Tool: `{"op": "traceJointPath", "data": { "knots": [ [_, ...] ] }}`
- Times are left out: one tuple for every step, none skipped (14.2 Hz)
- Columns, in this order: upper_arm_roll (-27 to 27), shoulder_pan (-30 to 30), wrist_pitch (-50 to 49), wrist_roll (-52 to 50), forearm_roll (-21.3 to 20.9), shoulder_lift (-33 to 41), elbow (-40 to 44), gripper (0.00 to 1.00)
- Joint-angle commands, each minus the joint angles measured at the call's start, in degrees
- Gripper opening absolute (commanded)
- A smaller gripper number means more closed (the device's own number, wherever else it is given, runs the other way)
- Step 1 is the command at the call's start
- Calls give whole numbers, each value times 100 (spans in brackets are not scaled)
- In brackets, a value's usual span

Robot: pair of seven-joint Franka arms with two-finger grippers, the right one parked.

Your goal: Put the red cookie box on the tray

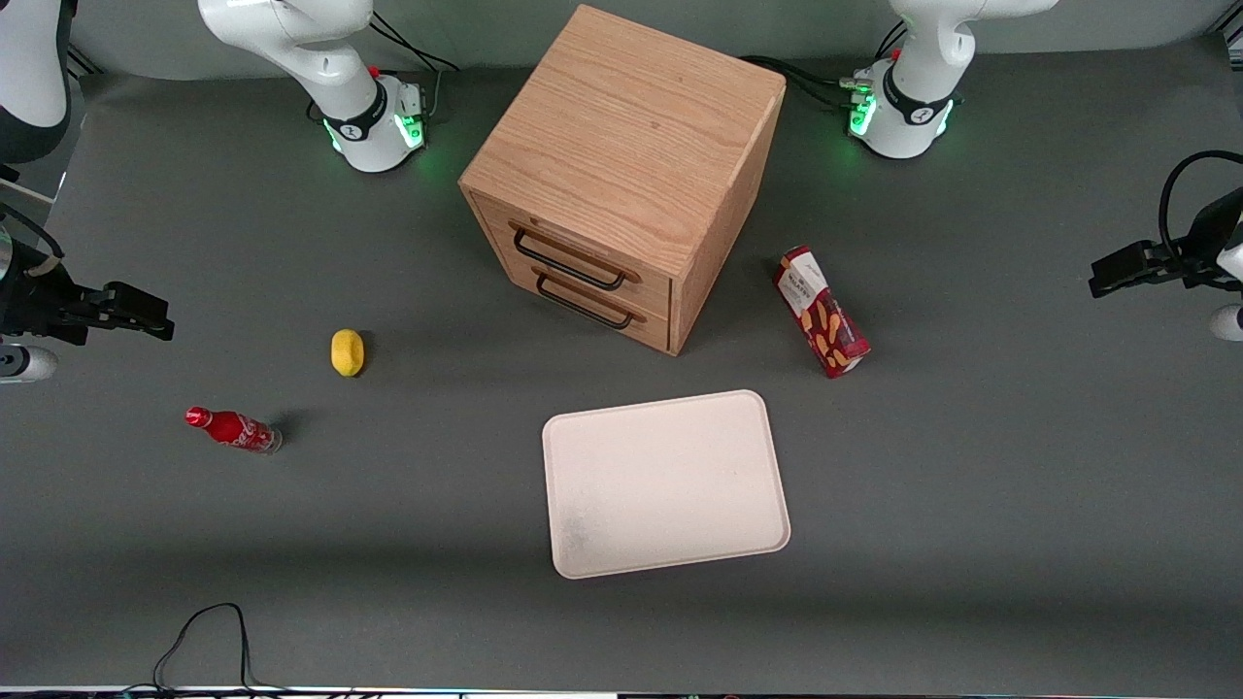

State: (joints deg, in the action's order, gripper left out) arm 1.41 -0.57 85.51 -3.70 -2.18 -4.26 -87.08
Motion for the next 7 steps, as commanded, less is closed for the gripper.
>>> {"op": "traceJointPath", "data": {
  "knots": [
    [18, 4, -122, 54, 86, 75, 25, 100],
    [18, -5, -122, 45, 86, 75, 25, 100],
    [18, -5, -122, 45, 86, 83, 25, 100],
    [9, -5, -139, 45, 77, 92, 16, 100],
    [17, -5, -166, 45, 77, 92, 16, 100],
    [18, -5, -210, 36, 77, 92, 25, 100],
    [18, -5, -236, 28, 77, 92, 16, 100]
  ]
}}
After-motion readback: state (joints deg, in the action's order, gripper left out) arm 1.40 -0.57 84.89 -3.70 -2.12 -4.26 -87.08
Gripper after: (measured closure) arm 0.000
